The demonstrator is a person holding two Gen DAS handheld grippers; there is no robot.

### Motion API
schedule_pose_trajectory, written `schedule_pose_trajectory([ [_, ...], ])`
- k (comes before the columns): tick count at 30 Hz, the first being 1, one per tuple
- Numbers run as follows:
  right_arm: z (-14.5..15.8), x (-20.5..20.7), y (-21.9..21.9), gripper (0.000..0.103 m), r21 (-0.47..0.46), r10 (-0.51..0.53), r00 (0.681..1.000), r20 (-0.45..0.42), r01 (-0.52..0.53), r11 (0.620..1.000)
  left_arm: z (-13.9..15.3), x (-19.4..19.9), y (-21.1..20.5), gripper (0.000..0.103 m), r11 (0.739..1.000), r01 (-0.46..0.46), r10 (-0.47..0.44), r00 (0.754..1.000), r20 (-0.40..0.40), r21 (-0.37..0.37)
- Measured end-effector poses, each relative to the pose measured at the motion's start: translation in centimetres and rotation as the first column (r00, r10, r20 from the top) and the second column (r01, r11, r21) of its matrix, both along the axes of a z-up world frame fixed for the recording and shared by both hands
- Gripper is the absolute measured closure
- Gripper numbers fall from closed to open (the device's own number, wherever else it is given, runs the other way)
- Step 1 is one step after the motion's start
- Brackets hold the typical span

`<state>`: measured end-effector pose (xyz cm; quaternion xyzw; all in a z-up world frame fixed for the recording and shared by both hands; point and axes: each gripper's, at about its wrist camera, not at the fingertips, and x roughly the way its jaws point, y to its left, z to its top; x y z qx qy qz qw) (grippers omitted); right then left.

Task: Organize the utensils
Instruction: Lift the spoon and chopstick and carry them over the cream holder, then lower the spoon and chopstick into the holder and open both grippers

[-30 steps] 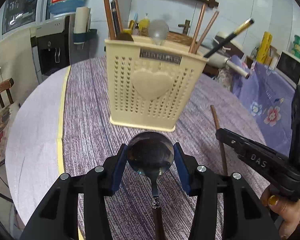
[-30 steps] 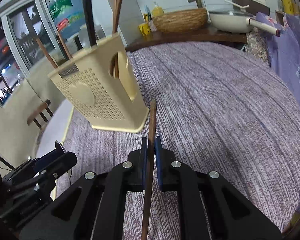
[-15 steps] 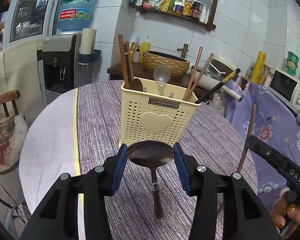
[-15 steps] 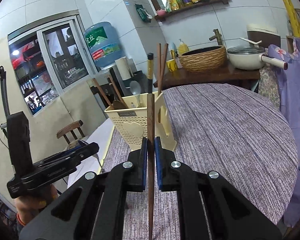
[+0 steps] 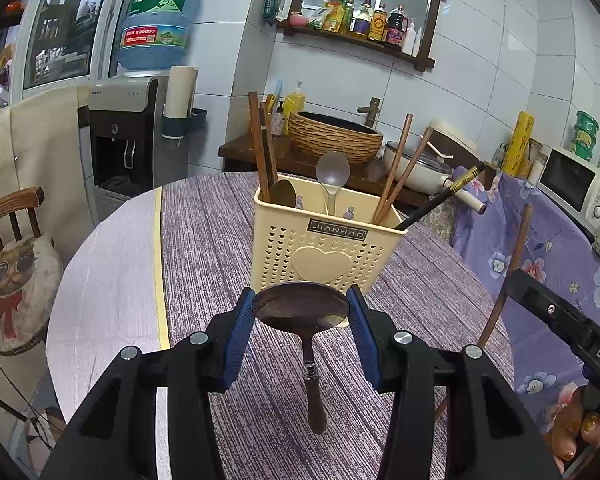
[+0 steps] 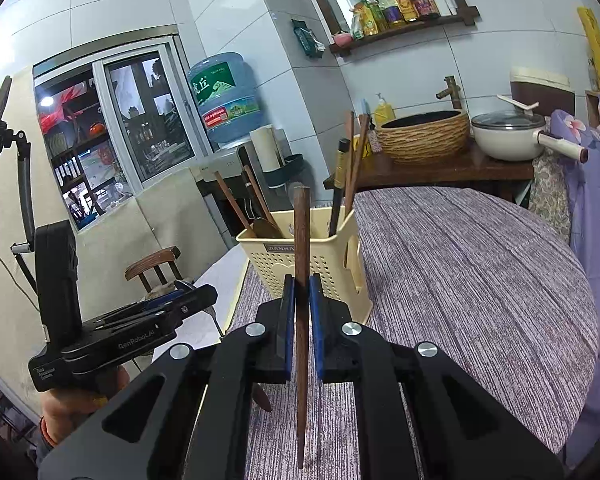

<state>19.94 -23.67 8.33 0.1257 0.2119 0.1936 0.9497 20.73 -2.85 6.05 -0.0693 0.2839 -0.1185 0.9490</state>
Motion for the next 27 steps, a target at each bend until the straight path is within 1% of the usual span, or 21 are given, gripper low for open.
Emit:
schedule_pose_trajectory([
  [4, 1.0, 0.1, 0.7, 0.094, -0.003, 0.01, 1.0, 0.03, -0.01, 1.0, 0.6, 0.3, 0.4, 0.057, 1.0, 0.003, -0.002, 1.0, 0.008, -0.007],
  [7, 2.2, 0.2, 1.2, 0.094, -0.003, 0.012, 0.997, 0.072, -0.012, 1.0, 1.6, 0.7, 0.7, 0.057, 1.0, 0.012, -0.011, 1.0, 0.02, -0.022],
  [11, 4.6, 0.6, 2.1, 0.094, -0.016, -0.007, 0.987, 0.158, 0.009, 1.0, 4.1, 1.5, 1.4, 0.057, 0.999, -0.002, 0.005, 0.997, 0.074, -0.035],
  [15, 8.5, 1.9, 3.5, 0.094, -0.042, -0.035, 0.961, 0.275, 0.048, 0.998, 8.4, 2.8, 1.8, 0.057, 0.998, -0.042, 0.049, 0.983, 0.174, -0.048],
  [17, 10.6, 2.5, 4.4, 0.094, -0.072, -0.066, 0.933, 0.354, 0.097, 0.993, 10.4, 3.6, 1.8, 0.057, 0.996, -0.053, 0.066, 0.975, 0.213, -0.065],
  [20, 12.7, 3.9, 5.3, 0.094, -0.083, -0.097, 0.904, 0.416, 0.145, 0.986, 12.5, 5.4, 1.3, 0.057, 0.995, -0.068, 0.084, 0.966, 0.246, -0.072],
  [22, 13.4, 4.8, 5.8, 0.094, -0.099, -0.112, 0.894, 0.434, 0.171, 0.98, 12.8, 6.6, 1.1, 0.057, 0.994, -0.071, 0.09, 0.964, 0.25, -0.084],
  [24, 13.3, 5.8, 6.1, 0.094, -0.095, -0.138, 0.883, 0.449, 0.2, 0.975, 12.7, 7.7, 0.8, 0.057, 0.993, -0.082, 0.102, 0.962, 0.255, -0.089],
  [26, 12.6, 6.6, 6.4, 0.094, -0.104, -0.166, 0.867, 0.469, 0.24, 0.965, 12.1, 8.6, 0.3, 0.057, 0.992, -0.1, 0.116, 0.958, 0.262, -0.074],
  [27, 12.0, 6.9, 6.5, 0.094, -0.106, -0.173, 0.865, 0.471, 0.25, 0.962, 11.5, 9.0, 0.1, 0.057, 0.992, -0.11, 0.124, 0.957, 0.261, -0.066],
])
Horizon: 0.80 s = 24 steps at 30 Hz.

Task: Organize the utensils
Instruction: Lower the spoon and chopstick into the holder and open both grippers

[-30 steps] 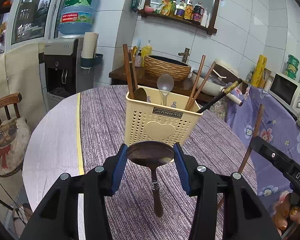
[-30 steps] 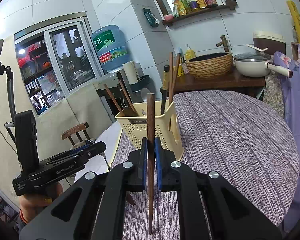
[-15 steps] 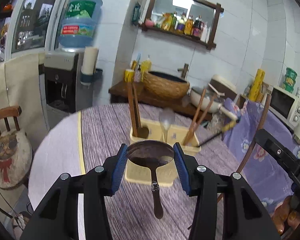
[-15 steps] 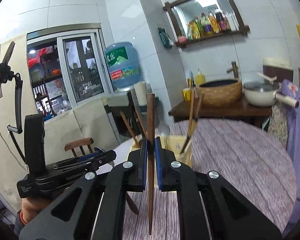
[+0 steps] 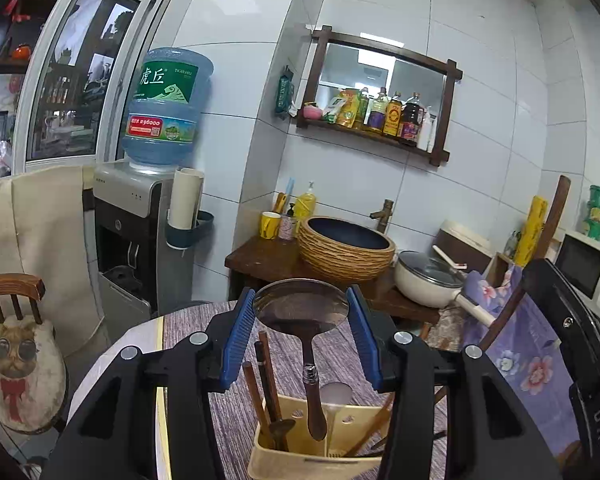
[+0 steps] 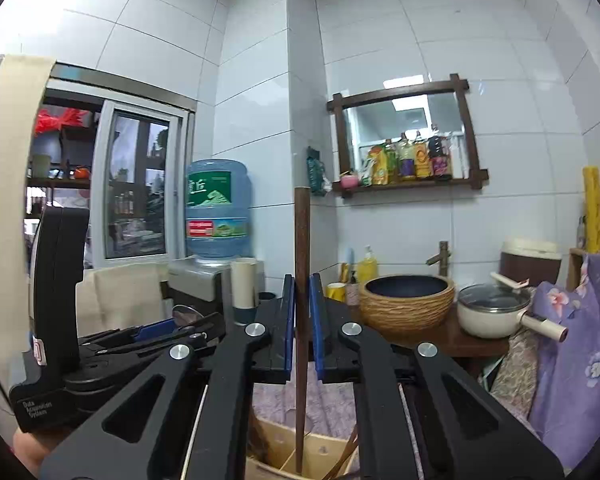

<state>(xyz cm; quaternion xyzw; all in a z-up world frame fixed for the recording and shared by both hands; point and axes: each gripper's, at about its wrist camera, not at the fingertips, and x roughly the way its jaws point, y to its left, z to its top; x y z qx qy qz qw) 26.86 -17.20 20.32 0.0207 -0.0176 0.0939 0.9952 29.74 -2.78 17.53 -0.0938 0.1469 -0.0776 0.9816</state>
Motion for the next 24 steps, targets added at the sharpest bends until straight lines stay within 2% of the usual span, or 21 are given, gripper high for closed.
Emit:
schedule_pose_trajectory([
  [9, -5.3, 2.4, 0.7, 0.094, -0.018, -0.022, 0.995, -0.098, 0.02, 1.0, -5.0, 0.9, -0.8, 0.057, 0.999, 0.013, -0.01, 0.997, -0.075, 0.045],
  [18, -8.8, 3.1, 0.9, 0.094, -0.042, -0.016, 0.985, -0.169, 0.01, 0.999, -8.1, 1.3, -0.8, 0.057, 0.996, 0.03, -0.018, 0.99, -0.139, 0.084],
  [24, -10.1, 3.3, 0.9, 0.094, -0.068, -0.016, 0.98, -0.2, 0.002, 0.998, -9.5, 1.5, -0.6, 0.056, 0.996, 0.037, -0.023, 0.984, -0.178, 0.078],
])
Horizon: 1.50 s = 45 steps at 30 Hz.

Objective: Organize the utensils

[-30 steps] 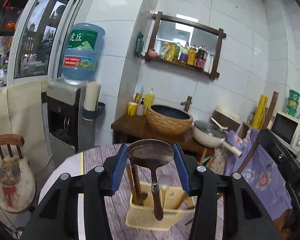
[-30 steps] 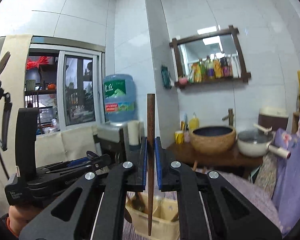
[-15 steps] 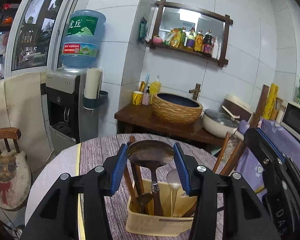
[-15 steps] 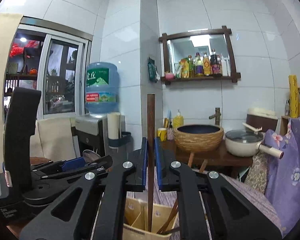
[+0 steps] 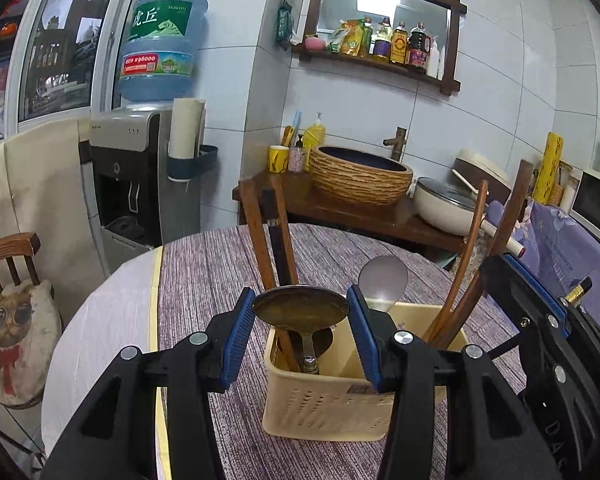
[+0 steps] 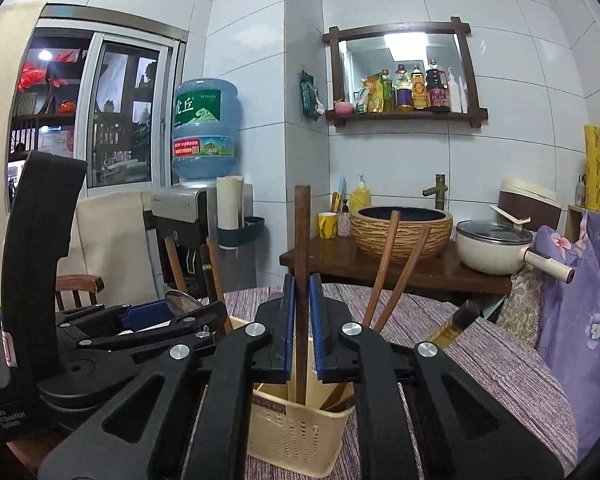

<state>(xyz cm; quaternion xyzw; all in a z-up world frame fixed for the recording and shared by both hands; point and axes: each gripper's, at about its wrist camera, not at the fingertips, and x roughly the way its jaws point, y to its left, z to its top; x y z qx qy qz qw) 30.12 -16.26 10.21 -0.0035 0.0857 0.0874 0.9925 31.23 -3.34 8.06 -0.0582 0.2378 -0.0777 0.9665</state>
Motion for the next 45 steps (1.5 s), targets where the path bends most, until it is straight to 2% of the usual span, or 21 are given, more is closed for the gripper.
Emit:
schedule_pose_trajectory([
  [5, 0.3, -1.3, -0.3, 0.094, -0.017, 0.013, 0.999, 0.047, -0.012, 1.0, 0.2, -1.1, 0.6, 0.056, 1.0, -0.007, 0.007, 1.0, 0.02, 0.0],
  [6, 0.5, -1.6, -0.4, 0.09, -0.017, 0.02, 0.998, 0.055, -0.02, 1.0, 0.4, -1.5, 0.7, 0.055, 1.0, -0.008, 0.008, 0.999, 0.033, 0.008],
  [7, 0.8, -2.0, -0.5, 0.085, -0.019, 0.029, 0.998, 0.062, -0.028, 0.999, 0.6, -2.0, 0.7, 0.051, 1.0, -0.008, 0.007, 0.999, 0.044, 0.016],
  [9, 1.4, -3.1, -0.8, 0.043, -0.025, 0.032, 0.996, 0.085, -0.03, 0.999, 1.2, -3.5, 1.1, 0.041, 0.999, -0.015, 0.013, 0.997, 0.078, 0.029],
  [11, 1.7, -4.9, -1.4, 0.039, -0.028, 0.019, 0.991, 0.132, -0.016, 0.999, 1.5, -5.0, 1.6, 0.029, 0.999, -0.025, 0.021, 0.993, 0.113, 0.033],
  [13, 1.9, -6.1, -1.8, 0.037, -0.037, 0.02, 0.99, 0.137, -0.015, 0.999, 1.6, -6.4, 2.0, 0.022, 0.998, -0.035, 0.028, 0.991, 0.135, 0.05],
  [15, 1.9, -7.8, -2.7, 0.026, -0.023, 0.008, 0.991, 0.136, -0.005, 1.0, 1.4, -8.0, 2.7, 0.014, 0.997, -0.048, 0.037, 0.988, 0.152, 0.066],
  [17, 1.7, -9.5, -3.5, 0.02, -0.012, 0.003, 0.991, 0.133, -0.001, 1.0, 1.0, -9.5, 3.6, 0.005, 0.996, -0.066, 0.054, 0.984, 0.167, 0.068],
  [21, 0.0, -12.6, -3.8, 0.007, -0.059, 0.022, 0.996, 0.091, -0.017, 0.998, -0.5, -13.0, 5.5, 0.005, 0.995, -0.087, 0.078, 0.982, 0.175, 0.047],
  [25, -2.9, -15.5, -3.7, 0.006, -0.072, 0.051, 0.998, 0.022, -0.05, 0.996, -2.2, -16.6, 6.1, 0.005, 0.994, -0.092, 0.081, 0.983, 0.163, 0.058],
  [28, -5.6, -17.9, -3.7, 0.006, -0.041, 0.077, 0.996, -0.04, -0.079, 0.996, -3.8, -19.6, 6.3, 0.005, 0.993, -0.104, 0.094, 0.983, 0.16, 0.059],
  [33, -8.9, -22.0, -3.9, 0.006, -0.015, 0.093, 0.993, -0.077, -0.094, 0.995, -5.8, -23.6, 6.3, 0.005, 0.993, -0.095, 0.084, 0.986, 0.143, 0.07],
  [37, -9.5, -24.8, -4.0, 0.006, -0.014, 0.107, 0.991, -0.079, -0.109, 0.994, -6.2, -25.9, 6.6, 0.005, 0.994, -0.098, 0.09, 0.985, 0.146, 0.049],
  [45, -8.5, -28.3, -4.5, 0.006, 0.018, 0.139, 0.989, -0.045, -0.138, 0.99, -5.8, -28.3, 6.6, 0.005, 0.995, -0.094, 0.087, 0.977, 0.196, 0.029],
])
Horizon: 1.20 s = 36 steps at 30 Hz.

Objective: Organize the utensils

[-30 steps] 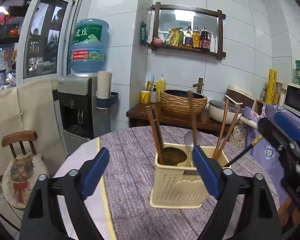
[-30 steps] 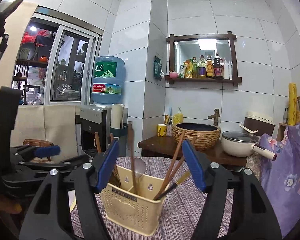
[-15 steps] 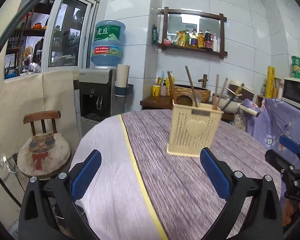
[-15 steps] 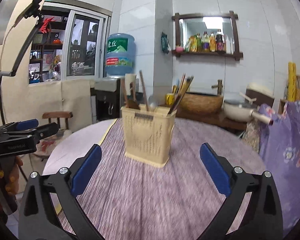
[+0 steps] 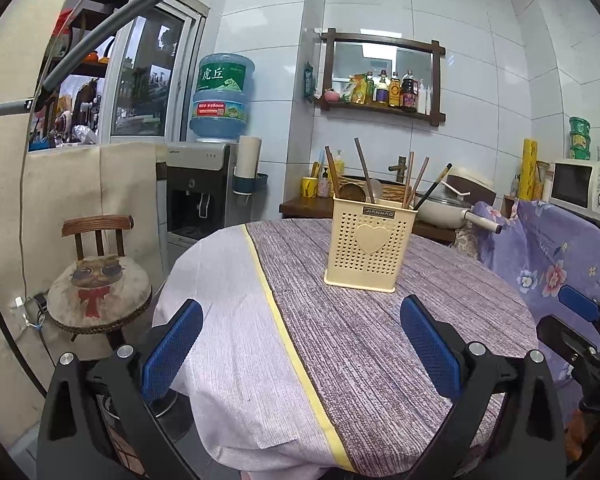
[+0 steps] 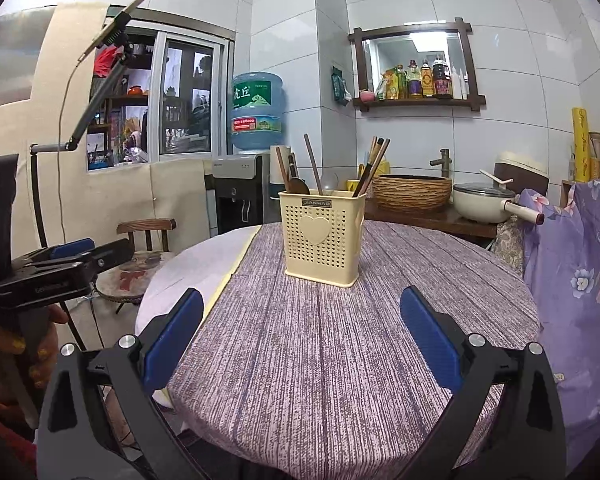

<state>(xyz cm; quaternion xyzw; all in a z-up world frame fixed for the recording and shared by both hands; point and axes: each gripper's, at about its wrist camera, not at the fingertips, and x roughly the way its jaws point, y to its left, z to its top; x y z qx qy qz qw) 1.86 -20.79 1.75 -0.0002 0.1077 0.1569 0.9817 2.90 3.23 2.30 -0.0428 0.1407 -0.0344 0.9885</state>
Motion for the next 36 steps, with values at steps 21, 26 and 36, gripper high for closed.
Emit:
schedule_pose_trajectory([
  [21, 0.4, -0.4, -0.5, 0.006, 0.025, 0.01, 1.0, -0.009, -0.01, 1.0, -0.2, -1.1, -1.1, 0.005, 0.999, 0.031, -0.031, 0.999, 0.006, 0.007],
  [26, 0.3, -0.4, -0.4, 0.006, 0.026, 0.01, 1.0, -0.011, -0.009, 1.0, -0.4, -1.2, -1.3, 0.005, 0.999, 0.034, -0.034, 0.999, 0.004, 0.009],
  [36, 0.2, -0.3, -0.3, 0.006, 0.026, 0.011, 1.0, -0.014, -0.01, 1.0, -0.3, -1.2, -1.4, 0.005, 0.999, 0.031, -0.031, 1.0, 0.001, 0.014],
])
